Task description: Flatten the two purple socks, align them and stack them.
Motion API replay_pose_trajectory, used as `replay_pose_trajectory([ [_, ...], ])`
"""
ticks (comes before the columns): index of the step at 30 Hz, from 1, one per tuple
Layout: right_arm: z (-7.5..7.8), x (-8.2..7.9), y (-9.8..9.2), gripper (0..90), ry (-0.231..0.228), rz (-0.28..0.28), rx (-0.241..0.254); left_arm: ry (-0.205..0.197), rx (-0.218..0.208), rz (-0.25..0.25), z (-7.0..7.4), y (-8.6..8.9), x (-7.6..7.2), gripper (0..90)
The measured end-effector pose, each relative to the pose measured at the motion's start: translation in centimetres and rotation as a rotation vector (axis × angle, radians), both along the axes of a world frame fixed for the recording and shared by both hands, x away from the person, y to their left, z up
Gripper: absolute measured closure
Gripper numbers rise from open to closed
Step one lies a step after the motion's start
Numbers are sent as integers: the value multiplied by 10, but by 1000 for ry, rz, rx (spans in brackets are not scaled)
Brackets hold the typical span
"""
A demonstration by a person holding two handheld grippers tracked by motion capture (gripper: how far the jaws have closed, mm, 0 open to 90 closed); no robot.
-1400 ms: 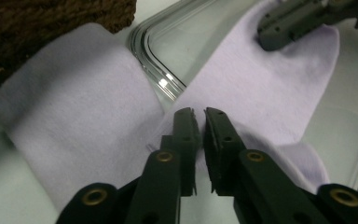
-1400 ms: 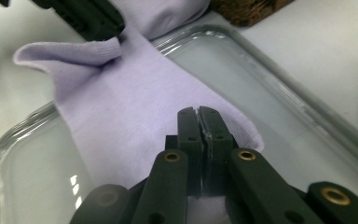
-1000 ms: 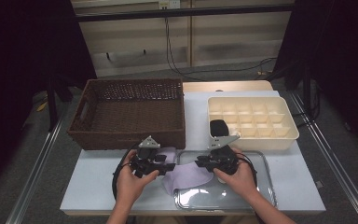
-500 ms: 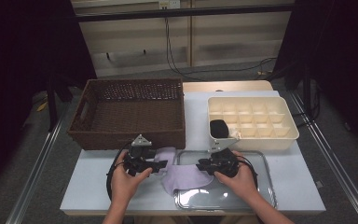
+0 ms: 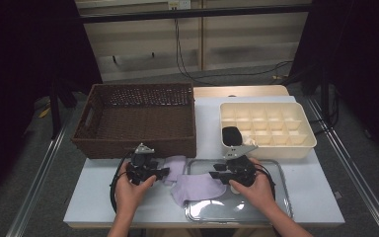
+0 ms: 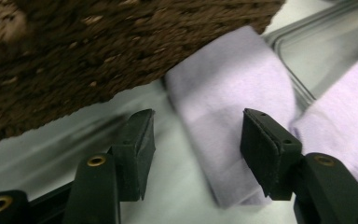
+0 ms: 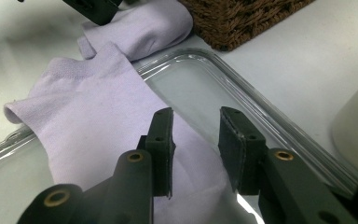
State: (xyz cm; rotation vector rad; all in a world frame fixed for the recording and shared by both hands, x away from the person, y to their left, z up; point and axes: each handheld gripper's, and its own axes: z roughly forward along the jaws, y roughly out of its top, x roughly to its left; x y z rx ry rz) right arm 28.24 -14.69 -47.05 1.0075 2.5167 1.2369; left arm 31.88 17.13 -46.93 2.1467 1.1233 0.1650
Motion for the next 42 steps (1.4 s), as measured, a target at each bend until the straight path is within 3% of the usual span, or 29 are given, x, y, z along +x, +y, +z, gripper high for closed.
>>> replay_pose_trajectory([
  [5,0,-2,0,634,-2,3,-9,-38,46,-9,-3,-7,-2,429],
  [6,0,-3,0,631,-1,-2,-9,-32,52,-23,-2,-8,-3,519],
  [8,1,-3,-2,623,-9,-1,-2,-34,64,-30,-1,-10,-4,590],
  [10,1,-3,-1,622,-7,-4,-3,-5,44,-48,-1,-12,-4,720],
  [15,0,-4,0,609,-6,-1,-11,19,31,-57,0,-13,-3,842],
  [18,0,-4,-1,591,-6,-2,-9,29,28,-60,6,-15,-3,857],
  [27,1,-4,0,539,-7,-8,-4,-49,-19,-118,38,-24,-13,860],
  [29,1,-5,1,536,-8,-4,-6,-65,-4,-142,42,-31,-16,861],
  [34,0,-5,0,527,-5,-7,-9,-59,-45,-183,43,-41,-18,861],
  [38,0,-4,1,522,-6,-4,-8,-44,-28,-211,37,-49,-19,861],
  [42,-1,-4,1,516,-2,-4,-14,-31,-36,-220,33,-52,-19,859],
])
